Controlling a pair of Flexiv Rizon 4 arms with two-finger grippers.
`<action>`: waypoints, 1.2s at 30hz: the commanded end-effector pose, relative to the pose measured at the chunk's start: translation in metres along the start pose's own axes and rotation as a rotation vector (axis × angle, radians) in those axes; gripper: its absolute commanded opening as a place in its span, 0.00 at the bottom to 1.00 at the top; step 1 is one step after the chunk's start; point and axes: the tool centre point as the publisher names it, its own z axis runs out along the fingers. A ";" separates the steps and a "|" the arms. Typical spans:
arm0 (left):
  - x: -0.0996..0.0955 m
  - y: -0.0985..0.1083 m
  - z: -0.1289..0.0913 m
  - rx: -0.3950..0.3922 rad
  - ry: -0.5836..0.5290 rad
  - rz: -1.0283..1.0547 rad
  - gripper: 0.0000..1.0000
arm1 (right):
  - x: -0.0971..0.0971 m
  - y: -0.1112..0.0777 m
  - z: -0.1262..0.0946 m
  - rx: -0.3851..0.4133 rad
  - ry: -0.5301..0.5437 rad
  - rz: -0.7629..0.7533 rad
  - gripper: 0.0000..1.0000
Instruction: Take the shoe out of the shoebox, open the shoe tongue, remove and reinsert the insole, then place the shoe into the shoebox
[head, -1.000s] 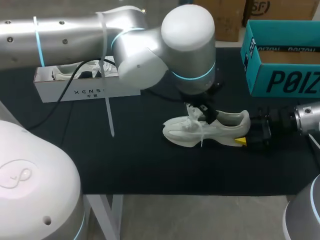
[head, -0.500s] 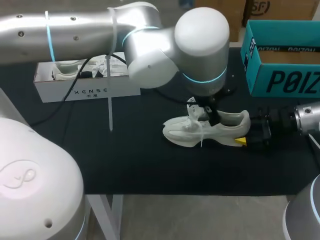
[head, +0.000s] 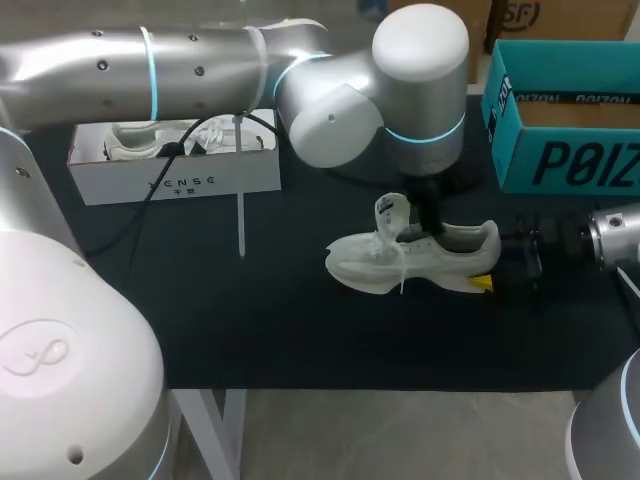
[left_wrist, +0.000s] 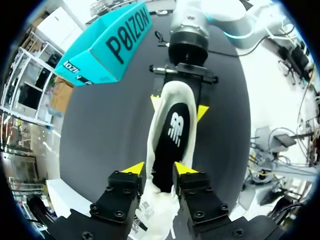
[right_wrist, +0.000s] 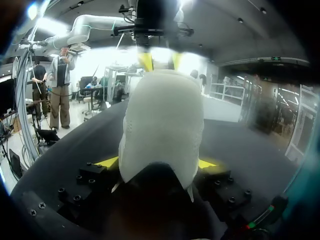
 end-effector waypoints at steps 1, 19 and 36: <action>0.000 -0.023 0.017 -0.030 0.028 0.045 0.00 | -0.001 -0.004 0.001 0.002 0.000 0.000 0.00; 0.014 -0.026 0.056 -0.133 0.060 0.055 0.00 | -0.001 -0.004 0.001 0.002 0.000 0.000 0.00; 0.037 -0.006 0.071 -0.183 0.059 0.022 0.00 | -0.001 -0.004 0.001 0.002 0.000 0.000 0.00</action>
